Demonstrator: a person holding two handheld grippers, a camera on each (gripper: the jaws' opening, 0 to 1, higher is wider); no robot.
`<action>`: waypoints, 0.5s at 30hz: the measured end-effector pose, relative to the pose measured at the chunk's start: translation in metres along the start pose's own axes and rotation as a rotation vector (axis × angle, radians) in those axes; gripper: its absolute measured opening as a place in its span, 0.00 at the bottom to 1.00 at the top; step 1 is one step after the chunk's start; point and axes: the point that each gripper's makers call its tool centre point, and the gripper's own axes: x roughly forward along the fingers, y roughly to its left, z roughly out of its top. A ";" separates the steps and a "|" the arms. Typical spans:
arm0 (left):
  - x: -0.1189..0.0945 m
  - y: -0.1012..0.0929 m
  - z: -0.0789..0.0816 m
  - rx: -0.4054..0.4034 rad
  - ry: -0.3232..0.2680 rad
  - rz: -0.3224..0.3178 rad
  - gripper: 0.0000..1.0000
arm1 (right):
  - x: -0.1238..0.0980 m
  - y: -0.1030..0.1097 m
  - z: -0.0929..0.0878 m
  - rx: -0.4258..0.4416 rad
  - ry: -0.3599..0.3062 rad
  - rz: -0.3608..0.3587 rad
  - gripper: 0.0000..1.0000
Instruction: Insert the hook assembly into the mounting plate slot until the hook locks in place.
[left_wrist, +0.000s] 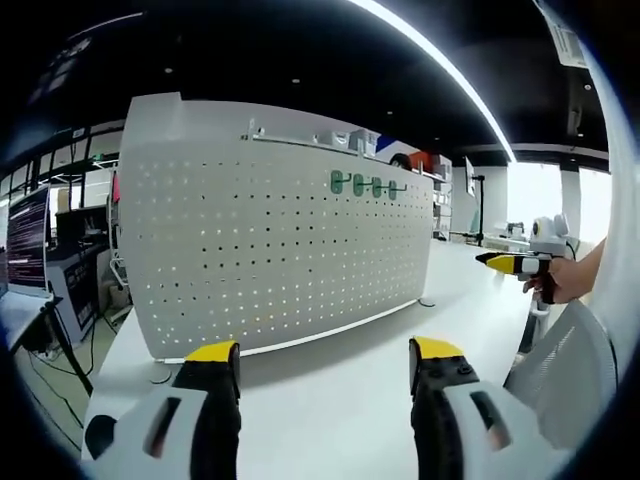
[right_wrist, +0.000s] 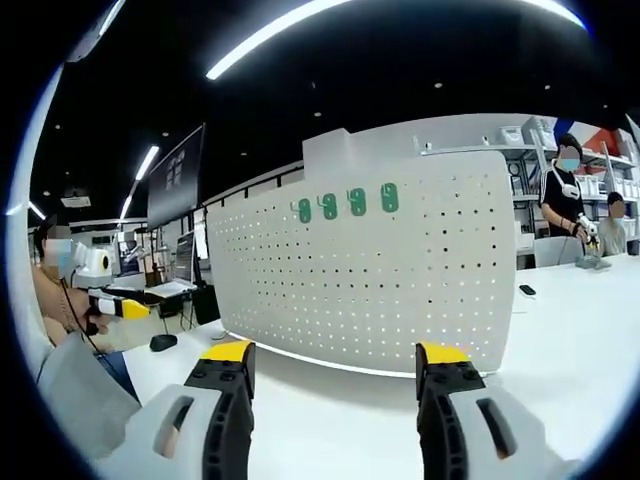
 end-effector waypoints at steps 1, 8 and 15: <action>0.000 0.000 -0.001 0.000 0.001 0.000 0.71 | 0.000 -0.001 0.000 -0.002 0.000 -0.002 0.63; 0.001 -0.001 -0.001 -0.003 -0.003 -0.004 0.71 | -0.002 -0.002 0.001 0.001 -0.005 -0.011 0.63; 0.001 0.000 -0.002 -0.017 -0.003 -0.001 0.71 | -0.003 -0.003 0.002 0.003 -0.007 -0.016 0.64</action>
